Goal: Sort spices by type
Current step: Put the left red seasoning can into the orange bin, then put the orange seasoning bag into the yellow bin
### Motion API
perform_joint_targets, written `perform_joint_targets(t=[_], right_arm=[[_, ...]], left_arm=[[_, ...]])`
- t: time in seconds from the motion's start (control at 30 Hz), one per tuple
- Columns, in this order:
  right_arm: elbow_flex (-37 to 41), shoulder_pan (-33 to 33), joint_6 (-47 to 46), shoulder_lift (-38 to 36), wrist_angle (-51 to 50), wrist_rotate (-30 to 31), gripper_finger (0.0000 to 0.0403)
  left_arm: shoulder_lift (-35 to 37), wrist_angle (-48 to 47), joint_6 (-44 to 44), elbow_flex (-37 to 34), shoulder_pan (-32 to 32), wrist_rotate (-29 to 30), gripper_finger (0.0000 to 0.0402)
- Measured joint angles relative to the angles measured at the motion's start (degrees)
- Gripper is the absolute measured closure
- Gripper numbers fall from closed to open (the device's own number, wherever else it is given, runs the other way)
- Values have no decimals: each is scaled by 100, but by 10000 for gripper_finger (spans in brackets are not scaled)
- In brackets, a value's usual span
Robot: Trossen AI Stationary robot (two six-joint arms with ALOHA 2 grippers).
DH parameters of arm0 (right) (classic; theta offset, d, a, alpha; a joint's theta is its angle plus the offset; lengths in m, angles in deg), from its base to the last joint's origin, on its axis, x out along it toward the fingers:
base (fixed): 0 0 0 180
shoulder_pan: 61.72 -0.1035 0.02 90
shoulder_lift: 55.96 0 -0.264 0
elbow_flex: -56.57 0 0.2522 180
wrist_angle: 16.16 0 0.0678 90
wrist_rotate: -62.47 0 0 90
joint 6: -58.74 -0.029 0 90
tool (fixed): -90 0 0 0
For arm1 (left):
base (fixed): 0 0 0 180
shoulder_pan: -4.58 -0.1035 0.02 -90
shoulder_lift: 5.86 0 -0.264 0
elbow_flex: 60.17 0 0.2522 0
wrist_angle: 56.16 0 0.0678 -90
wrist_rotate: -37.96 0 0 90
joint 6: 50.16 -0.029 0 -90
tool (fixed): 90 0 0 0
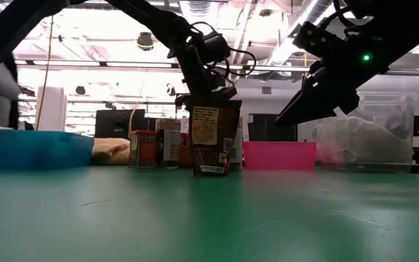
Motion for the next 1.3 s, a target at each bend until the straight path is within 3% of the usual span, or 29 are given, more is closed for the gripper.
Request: perform_joint_targets(t=[0.27, 0.53, 0.7, 0.87, 1.3], right_arm=[[0, -2, 0, 0, 7, 0, 101], [0, 0, 0, 0, 7, -2, 101], [0, -4, -11, 0, -56, -2, 101], [0, -141, -111, -30, -290, 7, 101], [0, -925, -753, -984, -1206, 953, 101]], left_arm=[[7, 63, -74, 2, 0, -339, 103], [9, -556, -1142, 875, 148, -441, 95], [24, -1392, -2041, 1494, 674, -441, 96], [94, -2080, -2892, 1497, 1479, -446, 96], [128, -2440, -2459, 1128, 2749, -747, 96]])
